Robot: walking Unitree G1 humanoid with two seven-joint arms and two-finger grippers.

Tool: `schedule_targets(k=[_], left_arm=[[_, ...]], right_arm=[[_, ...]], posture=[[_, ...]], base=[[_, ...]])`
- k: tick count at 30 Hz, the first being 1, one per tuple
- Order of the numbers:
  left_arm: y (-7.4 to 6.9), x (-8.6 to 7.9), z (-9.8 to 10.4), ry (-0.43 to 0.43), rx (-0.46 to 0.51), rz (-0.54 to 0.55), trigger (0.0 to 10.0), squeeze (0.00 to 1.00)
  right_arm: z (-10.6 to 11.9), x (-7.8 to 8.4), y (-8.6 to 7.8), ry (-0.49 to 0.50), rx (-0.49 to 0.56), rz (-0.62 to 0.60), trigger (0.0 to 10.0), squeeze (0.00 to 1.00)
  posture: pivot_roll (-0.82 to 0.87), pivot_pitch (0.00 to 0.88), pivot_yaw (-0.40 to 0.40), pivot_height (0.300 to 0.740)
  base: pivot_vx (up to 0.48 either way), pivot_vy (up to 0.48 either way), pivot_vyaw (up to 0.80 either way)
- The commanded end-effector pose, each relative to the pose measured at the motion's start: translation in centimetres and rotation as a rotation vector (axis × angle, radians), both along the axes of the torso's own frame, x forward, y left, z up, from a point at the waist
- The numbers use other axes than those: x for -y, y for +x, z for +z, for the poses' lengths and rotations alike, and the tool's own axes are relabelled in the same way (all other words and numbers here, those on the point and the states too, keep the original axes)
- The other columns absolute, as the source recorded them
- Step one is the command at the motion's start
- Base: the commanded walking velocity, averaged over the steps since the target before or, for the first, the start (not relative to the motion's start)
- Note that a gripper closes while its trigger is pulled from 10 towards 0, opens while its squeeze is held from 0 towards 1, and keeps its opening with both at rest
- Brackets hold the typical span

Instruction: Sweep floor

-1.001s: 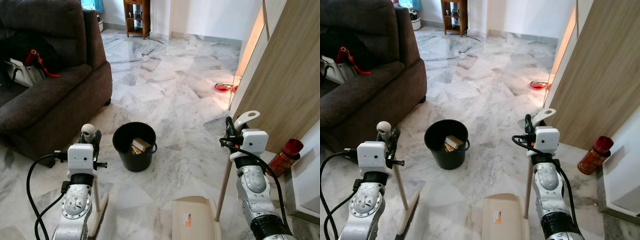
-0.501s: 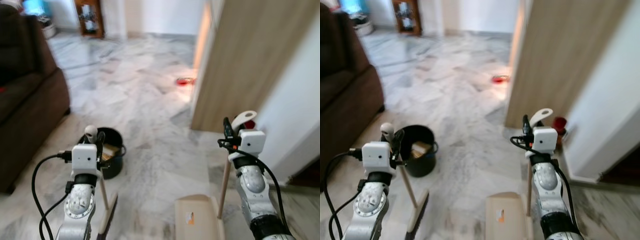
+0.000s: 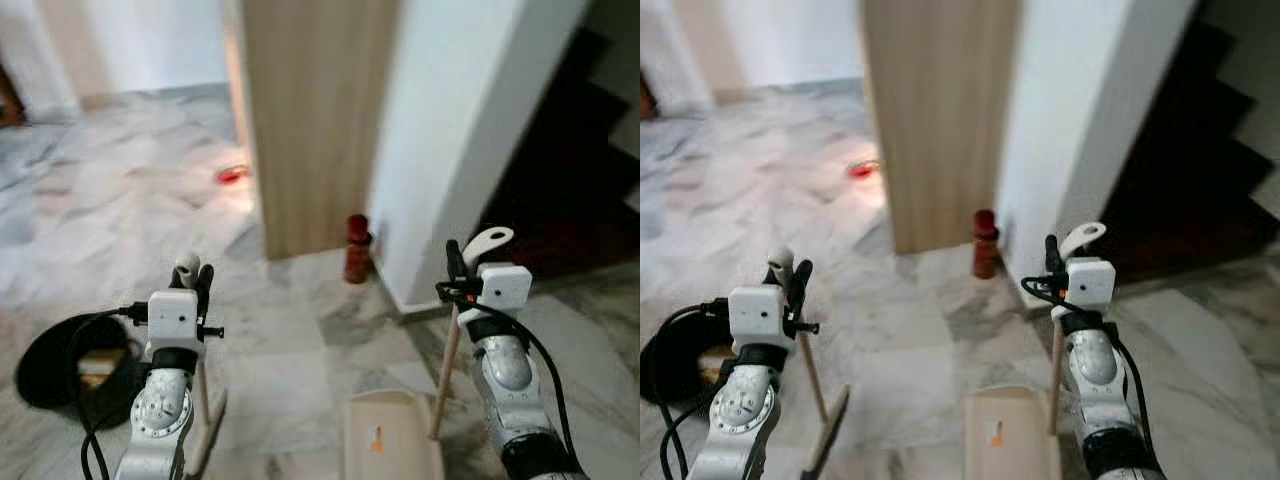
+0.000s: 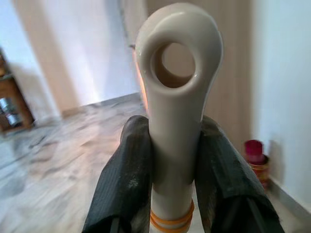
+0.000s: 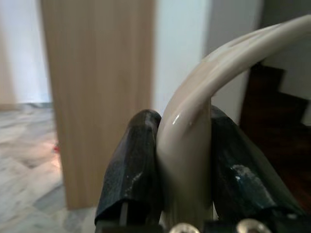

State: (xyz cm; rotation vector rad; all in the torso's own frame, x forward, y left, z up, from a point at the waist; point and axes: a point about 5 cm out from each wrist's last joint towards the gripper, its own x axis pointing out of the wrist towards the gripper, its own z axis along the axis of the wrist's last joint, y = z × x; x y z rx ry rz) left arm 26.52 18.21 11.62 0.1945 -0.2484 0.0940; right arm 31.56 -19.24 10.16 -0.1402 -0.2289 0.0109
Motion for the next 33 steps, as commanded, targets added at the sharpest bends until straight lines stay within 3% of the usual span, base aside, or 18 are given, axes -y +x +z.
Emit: schedule_targets(k=[1, 9, 33], left_arm=[[0.16, 0.35, 0.55, 0.0, 0.032, -0.006, 10.0, 0.0], [0.27, 0.3, 0.7, -0.019, 0.043, 0.015, 10.0, 0.0], [0.52, 0.3, 0.94, -0.007, 0.057, 0.017, 10.0, 0.0]], right_arm=[[0.65, 0.34, 0.13, -0.005, 0.024, -0.005, 10.0, 0.0], [0.79, 0.26, 0.32, -0.005, 0.025, 0.001, 10.0, 0.0], [0.97, 0.62, 0.28, -0.01, 0.025, -0.004, 10.0, 0.0]], posture=[[0.02, 0.0, 0.02, 0.74], [0.02, 0.0, 0.014, 0.74], [0.02, 0.0, 0.004, 0.74]], base=[[0.0, 0.0, -0.78], [0.0, -0.254, -0.78], [0.0, -0.03, -0.78]])
